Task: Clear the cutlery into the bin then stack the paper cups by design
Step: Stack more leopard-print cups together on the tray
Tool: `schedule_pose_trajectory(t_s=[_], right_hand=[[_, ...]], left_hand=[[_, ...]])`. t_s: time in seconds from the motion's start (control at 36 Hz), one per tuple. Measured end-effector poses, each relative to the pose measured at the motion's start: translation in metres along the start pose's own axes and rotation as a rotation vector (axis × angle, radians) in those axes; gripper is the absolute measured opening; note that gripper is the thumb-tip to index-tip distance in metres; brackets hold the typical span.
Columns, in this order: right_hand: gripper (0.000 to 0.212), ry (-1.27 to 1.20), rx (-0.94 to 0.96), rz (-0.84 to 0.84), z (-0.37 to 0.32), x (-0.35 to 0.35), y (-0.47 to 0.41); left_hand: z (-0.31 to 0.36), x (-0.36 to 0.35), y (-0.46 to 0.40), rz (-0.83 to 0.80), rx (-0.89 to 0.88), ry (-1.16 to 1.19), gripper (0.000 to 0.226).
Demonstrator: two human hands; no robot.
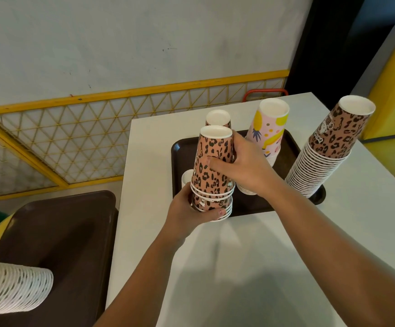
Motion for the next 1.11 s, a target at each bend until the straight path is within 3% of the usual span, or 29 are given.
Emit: schedule_pose_trajectory(t_s=[0.14,0.28,0.39,0.58,0.72,0.83,0.92,1.0,1.11], right_hand=[[0.053,-0.028,0.034,0.093,-0.016,0.019,-0.007],[0.058,-0.129,0.112,0.351,-0.04,0.054,-0.02],[0.062,-0.061,0.171,0.488,-0.048,0.065,-0.032],[0.067,0.146,0.036,0.376,-0.012,0.038,-0.055],[0.085,0.228,-0.073,0.252,0.008,0.023,-0.051],[0.074,0.086,0.102,0.382,-0.011,0.028,-0.016],[0.073,-0.044,0.116,0.221,-0.008,0.007,0.005],[0.075,-0.007,0.059,-0.003,0.001,-0.021,0.014],[0.071,0.05,-0.003,-0.02,0.015,-0.027,0.018]], left_hand=[[-0.009,-0.002,0.0,0.011,0.028,0.013,0.081],[-0.014,0.0,0.003,0.037,0.048,0.013,0.08],[-0.014,0.004,0.003,0.059,0.05,0.016,0.073],[-0.01,0.009,0.002,0.073,0.033,0.029,0.087],[-0.007,0.009,0.004,0.078,0.016,0.034,0.091],[-0.003,0.011,0.005,0.108,0.002,0.029,0.089],[-0.002,0.01,0.004,0.123,-0.008,0.036,0.086],[0.002,0.007,0.003,0.131,-0.029,0.038,0.077],[0.011,0.001,0.007,0.116,-0.068,0.033,0.078]])
Point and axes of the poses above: each hand's wrist, its own y-axis away from the middle knuckle, its own x-axis out of the back of the hand, z = x × y, the point moved 8 cm from there along -y, towards the middle knuckle, and after that the axes turned 5 degrees about -z, right-handed, at the moved point
